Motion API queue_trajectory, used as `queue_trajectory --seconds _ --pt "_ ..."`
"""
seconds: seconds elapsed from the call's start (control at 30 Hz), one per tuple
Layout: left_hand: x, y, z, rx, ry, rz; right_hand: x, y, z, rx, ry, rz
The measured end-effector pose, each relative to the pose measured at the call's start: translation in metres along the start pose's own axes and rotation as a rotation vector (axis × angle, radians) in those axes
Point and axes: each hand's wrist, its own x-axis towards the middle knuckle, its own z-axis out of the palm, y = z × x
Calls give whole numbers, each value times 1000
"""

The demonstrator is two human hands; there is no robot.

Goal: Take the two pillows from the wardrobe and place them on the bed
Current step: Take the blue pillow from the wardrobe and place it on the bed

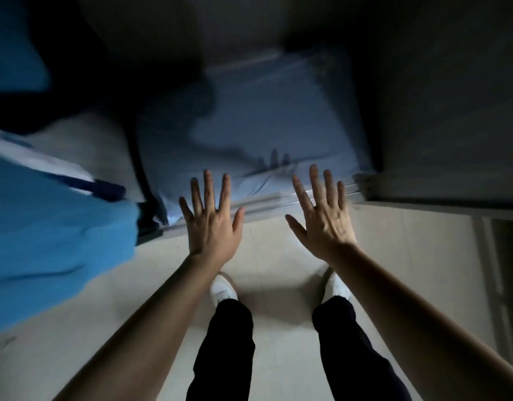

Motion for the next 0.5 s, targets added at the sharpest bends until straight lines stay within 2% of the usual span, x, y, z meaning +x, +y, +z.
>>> queue_trajectory --seconds 0.13,0.27,0.37,0.5 --pt "15 -11 78 -22 -62 -88 12 12 69 28 -53 34" --pt "34 -19 139 41 -98 6 29 27 126 11 -81 13" --pt "50 -24 168 88 -65 108 49 36 154 -23 -66 -25" --pt "85 -29 184 125 -1 134 81 37 178 -84 -11 -74"
